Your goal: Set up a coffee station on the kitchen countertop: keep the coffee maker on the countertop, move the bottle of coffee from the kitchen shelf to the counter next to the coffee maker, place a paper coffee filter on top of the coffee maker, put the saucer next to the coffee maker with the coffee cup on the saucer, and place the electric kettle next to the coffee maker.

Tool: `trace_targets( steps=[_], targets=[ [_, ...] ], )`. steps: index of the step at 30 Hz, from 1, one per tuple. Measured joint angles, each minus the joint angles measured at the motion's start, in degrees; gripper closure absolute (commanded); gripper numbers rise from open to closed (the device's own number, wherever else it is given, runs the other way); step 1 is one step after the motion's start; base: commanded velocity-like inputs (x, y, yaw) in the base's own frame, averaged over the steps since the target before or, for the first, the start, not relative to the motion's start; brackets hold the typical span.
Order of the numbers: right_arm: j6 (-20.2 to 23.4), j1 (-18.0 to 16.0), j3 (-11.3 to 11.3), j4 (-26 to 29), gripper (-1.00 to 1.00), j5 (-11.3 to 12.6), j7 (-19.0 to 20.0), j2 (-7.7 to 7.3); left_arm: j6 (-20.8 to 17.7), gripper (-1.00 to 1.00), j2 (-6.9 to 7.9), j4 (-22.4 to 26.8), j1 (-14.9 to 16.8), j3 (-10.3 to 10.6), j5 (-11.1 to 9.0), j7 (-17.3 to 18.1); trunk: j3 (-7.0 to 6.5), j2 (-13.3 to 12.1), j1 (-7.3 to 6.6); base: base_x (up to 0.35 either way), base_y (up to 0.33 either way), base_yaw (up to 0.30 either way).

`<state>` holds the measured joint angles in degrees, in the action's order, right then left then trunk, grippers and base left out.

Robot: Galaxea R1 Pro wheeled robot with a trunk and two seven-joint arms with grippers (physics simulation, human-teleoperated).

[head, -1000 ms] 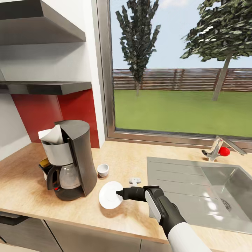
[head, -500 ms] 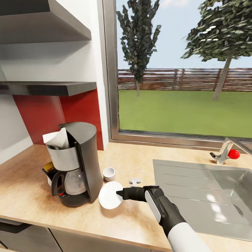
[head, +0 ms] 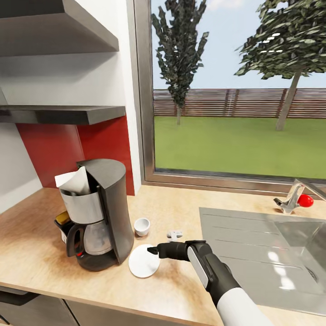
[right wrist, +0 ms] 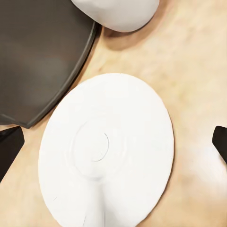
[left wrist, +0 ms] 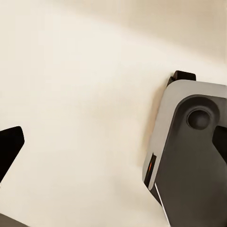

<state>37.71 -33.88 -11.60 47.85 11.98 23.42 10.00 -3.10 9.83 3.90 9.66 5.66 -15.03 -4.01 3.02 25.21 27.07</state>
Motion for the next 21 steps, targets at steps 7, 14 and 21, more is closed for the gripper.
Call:
trace_targets(
  steps=[7,14,21],
  targets=[
    [-0.03,0.00,0.00,0.00,-1.00,0.00,0.00,0.00,0.00,-1.00,0.02,0.00,-0.06,0.00,0.00,0.00,0.00,0.00,0.00,0.000,0.000,0.000],
    [-0.06,0.00,0.00,0.07,-1.00,0.01,0.00,0.00,0.00,-1.00,0.07,0.00,-0.09,0.00,0.00,0.00,0.00,0.00,0.03,-0.204,0.000,0.000],
    [-0.05,0.00,0.00,0.09,-1.00,0.01,0.00,0.00,0.00,-1.00,0.00,0.00,-0.09,0.00,0.00,0.00,0.00,-0.01,0.03,-0.319,0.000,0.000]
  ],
)
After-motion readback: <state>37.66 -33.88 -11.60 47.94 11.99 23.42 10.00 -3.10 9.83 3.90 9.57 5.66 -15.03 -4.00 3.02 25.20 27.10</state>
